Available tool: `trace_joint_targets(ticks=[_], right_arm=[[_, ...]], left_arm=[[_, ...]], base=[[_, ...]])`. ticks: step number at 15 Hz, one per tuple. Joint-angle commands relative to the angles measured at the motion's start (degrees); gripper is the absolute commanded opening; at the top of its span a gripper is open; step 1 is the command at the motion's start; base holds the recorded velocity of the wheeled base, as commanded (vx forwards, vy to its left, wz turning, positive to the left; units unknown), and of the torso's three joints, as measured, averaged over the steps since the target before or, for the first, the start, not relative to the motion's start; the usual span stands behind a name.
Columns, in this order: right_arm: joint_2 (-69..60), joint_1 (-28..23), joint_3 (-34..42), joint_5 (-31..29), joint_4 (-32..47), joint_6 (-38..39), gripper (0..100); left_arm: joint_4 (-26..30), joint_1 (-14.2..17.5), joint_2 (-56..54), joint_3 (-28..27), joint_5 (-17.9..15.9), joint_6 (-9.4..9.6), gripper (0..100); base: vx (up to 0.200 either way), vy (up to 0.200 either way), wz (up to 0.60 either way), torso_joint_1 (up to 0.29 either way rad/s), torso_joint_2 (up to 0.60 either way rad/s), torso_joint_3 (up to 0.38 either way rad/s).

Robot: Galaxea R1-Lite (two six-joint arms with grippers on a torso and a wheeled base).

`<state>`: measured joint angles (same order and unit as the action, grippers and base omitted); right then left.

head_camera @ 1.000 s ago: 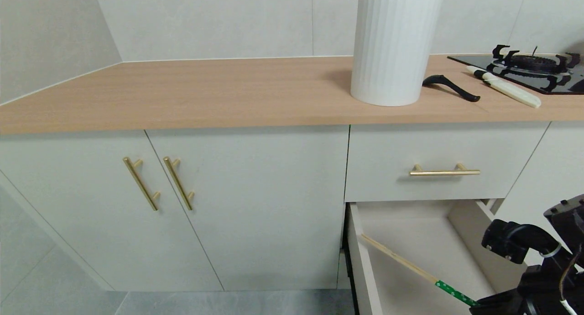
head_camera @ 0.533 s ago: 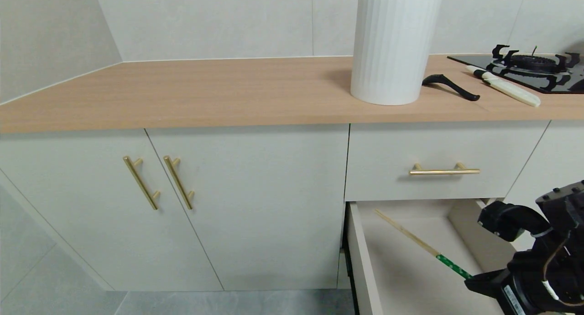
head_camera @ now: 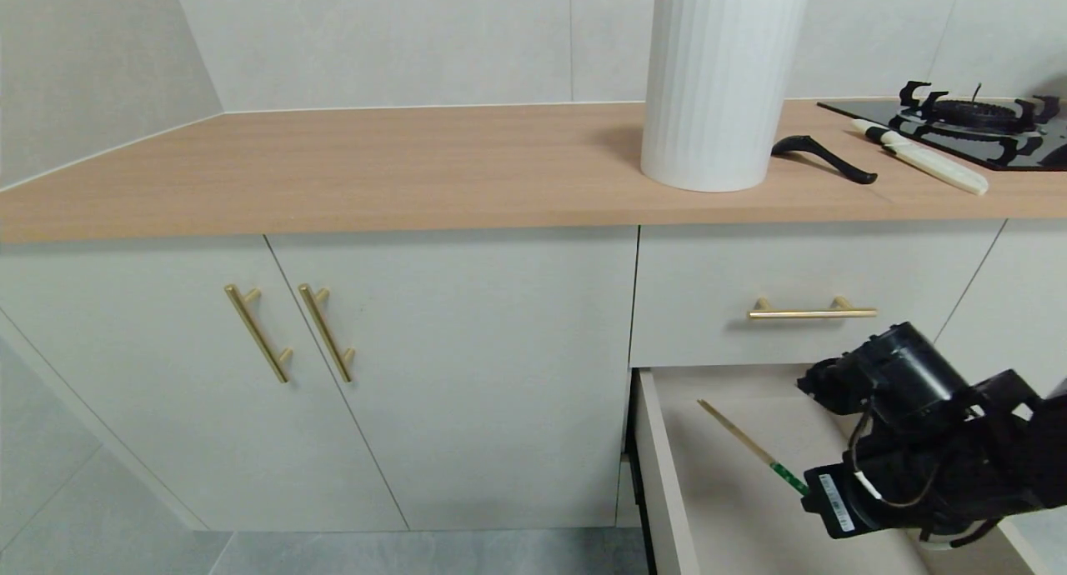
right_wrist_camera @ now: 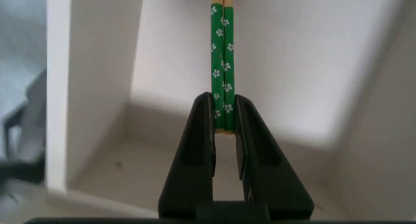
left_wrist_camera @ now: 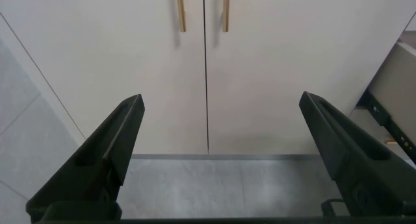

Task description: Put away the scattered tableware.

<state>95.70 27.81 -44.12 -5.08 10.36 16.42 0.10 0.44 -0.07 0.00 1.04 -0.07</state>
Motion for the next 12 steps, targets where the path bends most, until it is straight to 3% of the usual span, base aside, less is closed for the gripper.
trace_joint_targets(ticks=[1,3,12], right_arm=[[12.1,1.5,-3.2,-0.6,-4.1,6.4,0],[17.2,2.1,-2.9,-1.7,-9.8,9.5,0],[31.4,5.2,-1.0,-8.1,-20.5,11.9,0]], left_arm=[[0.0,0.0,0.1,0.0,0.0,-0.01,100],[0.0,0.0,0.1,0.0,0.0,-0.01,100],[0.0,0.0,0.1,0.0,0.0,-0.01,100]], base=[[0.000,0.000,0.00,0.000,0.00,0.000],[0.000,0.000,0.00,0.000,0.00,0.000],[0.000,0.000,0.00,0.000,0.00,0.000]])
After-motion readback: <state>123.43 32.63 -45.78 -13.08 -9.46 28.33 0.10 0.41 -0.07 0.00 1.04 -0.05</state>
